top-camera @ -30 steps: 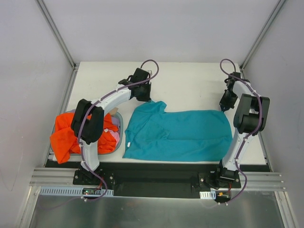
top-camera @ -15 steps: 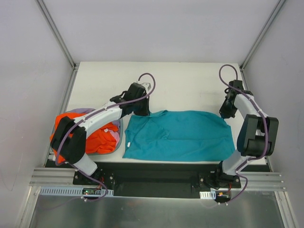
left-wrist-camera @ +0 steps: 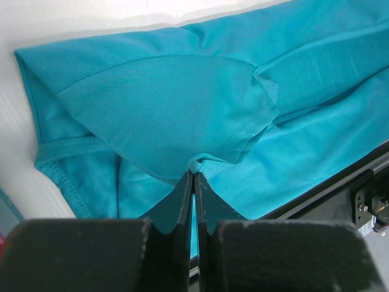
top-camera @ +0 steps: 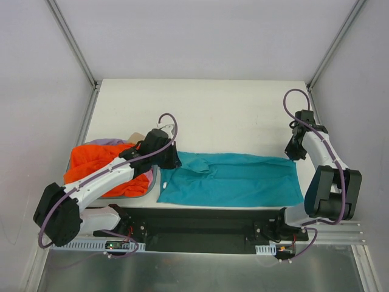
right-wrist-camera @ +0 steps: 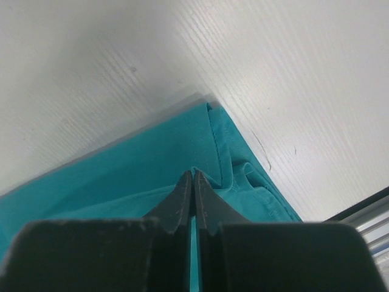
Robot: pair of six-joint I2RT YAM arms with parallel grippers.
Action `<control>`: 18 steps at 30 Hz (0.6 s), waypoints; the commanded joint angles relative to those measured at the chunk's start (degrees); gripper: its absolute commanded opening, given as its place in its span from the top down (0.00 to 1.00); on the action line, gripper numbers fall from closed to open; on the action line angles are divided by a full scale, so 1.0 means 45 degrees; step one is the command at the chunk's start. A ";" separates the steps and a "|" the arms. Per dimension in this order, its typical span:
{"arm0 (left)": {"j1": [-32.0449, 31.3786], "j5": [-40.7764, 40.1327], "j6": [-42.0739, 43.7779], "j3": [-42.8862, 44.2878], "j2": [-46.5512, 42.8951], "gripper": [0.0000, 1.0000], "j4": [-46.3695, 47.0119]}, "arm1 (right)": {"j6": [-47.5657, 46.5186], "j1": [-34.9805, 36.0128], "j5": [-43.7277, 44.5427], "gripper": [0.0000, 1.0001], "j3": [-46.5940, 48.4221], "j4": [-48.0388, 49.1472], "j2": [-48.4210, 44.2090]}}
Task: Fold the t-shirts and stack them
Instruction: Fold the other side of the tshirt into a rectangle
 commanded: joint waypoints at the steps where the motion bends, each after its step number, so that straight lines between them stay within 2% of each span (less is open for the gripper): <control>1: -0.0081 -0.0125 -0.0678 -0.0768 -0.1479 1.00 0.0404 | 0.0166 -0.0098 0.1001 0.99 0.0052 -0.0594 -0.0675; 13: -0.0100 0.0421 -0.1323 -0.1648 -0.2692 1.00 0.0267 | 0.0400 -0.0118 0.1412 0.98 -0.0045 -0.1122 -0.0616; 16: -0.0120 0.0713 -0.1537 -0.1960 -0.2830 1.00 0.0208 | 0.0751 -0.0118 0.1665 0.96 -0.0162 -0.1394 -0.0577; 18: -0.0198 0.0889 -0.1751 -0.2214 -0.2869 1.00 0.0227 | 0.1102 -0.0118 0.1957 0.91 -0.0415 -0.1629 -0.0577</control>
